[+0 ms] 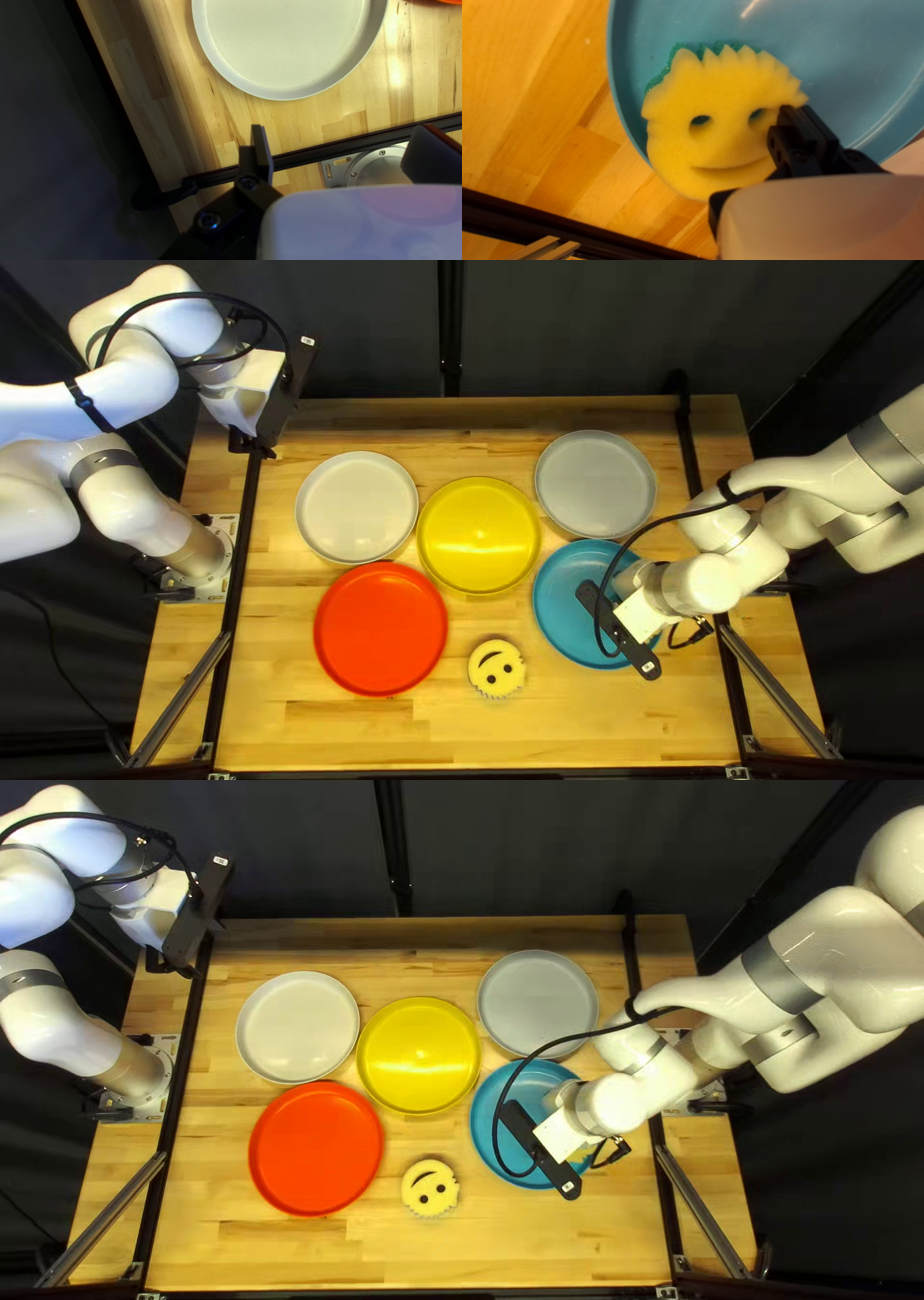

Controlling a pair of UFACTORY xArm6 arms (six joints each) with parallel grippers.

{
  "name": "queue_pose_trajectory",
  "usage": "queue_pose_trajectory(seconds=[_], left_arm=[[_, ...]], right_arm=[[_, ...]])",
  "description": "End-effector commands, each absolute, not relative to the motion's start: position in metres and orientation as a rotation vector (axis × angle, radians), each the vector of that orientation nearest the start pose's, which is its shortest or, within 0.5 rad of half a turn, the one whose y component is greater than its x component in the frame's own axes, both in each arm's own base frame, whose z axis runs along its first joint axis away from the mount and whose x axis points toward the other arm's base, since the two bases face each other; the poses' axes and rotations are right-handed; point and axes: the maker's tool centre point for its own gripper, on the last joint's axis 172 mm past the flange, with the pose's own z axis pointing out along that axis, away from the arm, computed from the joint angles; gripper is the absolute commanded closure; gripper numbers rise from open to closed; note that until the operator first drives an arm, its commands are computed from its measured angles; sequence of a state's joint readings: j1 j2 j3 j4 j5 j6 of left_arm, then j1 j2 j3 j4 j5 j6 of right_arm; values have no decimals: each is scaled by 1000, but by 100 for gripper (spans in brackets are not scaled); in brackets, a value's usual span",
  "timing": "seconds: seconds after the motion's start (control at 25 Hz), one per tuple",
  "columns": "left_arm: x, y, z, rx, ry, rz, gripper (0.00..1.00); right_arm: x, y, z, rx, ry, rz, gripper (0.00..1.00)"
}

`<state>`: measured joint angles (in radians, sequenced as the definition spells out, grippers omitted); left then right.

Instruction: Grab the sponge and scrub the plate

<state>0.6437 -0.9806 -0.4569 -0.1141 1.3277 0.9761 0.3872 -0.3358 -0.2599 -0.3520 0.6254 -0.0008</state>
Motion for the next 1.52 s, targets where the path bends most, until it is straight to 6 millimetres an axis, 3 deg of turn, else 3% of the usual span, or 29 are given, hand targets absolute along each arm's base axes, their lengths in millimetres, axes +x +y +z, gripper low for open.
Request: queue_pose_trajectory(seconds=[0.04, 0.24, 0.4, 0.64, 0.8, 0.96, 1.04, 1.2, 1.36, 1.52], left_arm=[[215, 127, 244, -3092, 485, -246, 0], [215, 127, 244, -3092, 485, -246, 0], [215, 127, 244, -3092, 485, -246, 0], [215, 127, 244, -3092, 485, -246, 0], [215, 127, 244, -3092, 485, -246, 0], [215, 127, 244, -3092, 485, -246, 0], [215, 127, 244, -3092, 485, -246, 0], [215, 127, 244, -3092, 485, -246, 0], [215, 127, 244, -3092, 485, -246, 0], [215, 127, 244, -3092, 485, -246, 0]], right_arm=[[294, 45, 49, -3161, -1099, -44, 100], [308, 15, 48, -3155, -1073, -68, 100], [301, 17, 45, -3150, -1074, -71, 100], [277, 58, 44, -3150, -1078, -61, 100], [271, 85, 48, -3156, -1076, -47, 100], [283, 111, 51, -3164, -1052, -42, 100], [294, 114, 49, -3164, -1043, -41, 100], [312, 104, 47, -3164, -1009, -38, 100], [328, 75, 46, -3173, -944, -27, 100], [330, 46, 46, -3190, -885, -26, 100]])
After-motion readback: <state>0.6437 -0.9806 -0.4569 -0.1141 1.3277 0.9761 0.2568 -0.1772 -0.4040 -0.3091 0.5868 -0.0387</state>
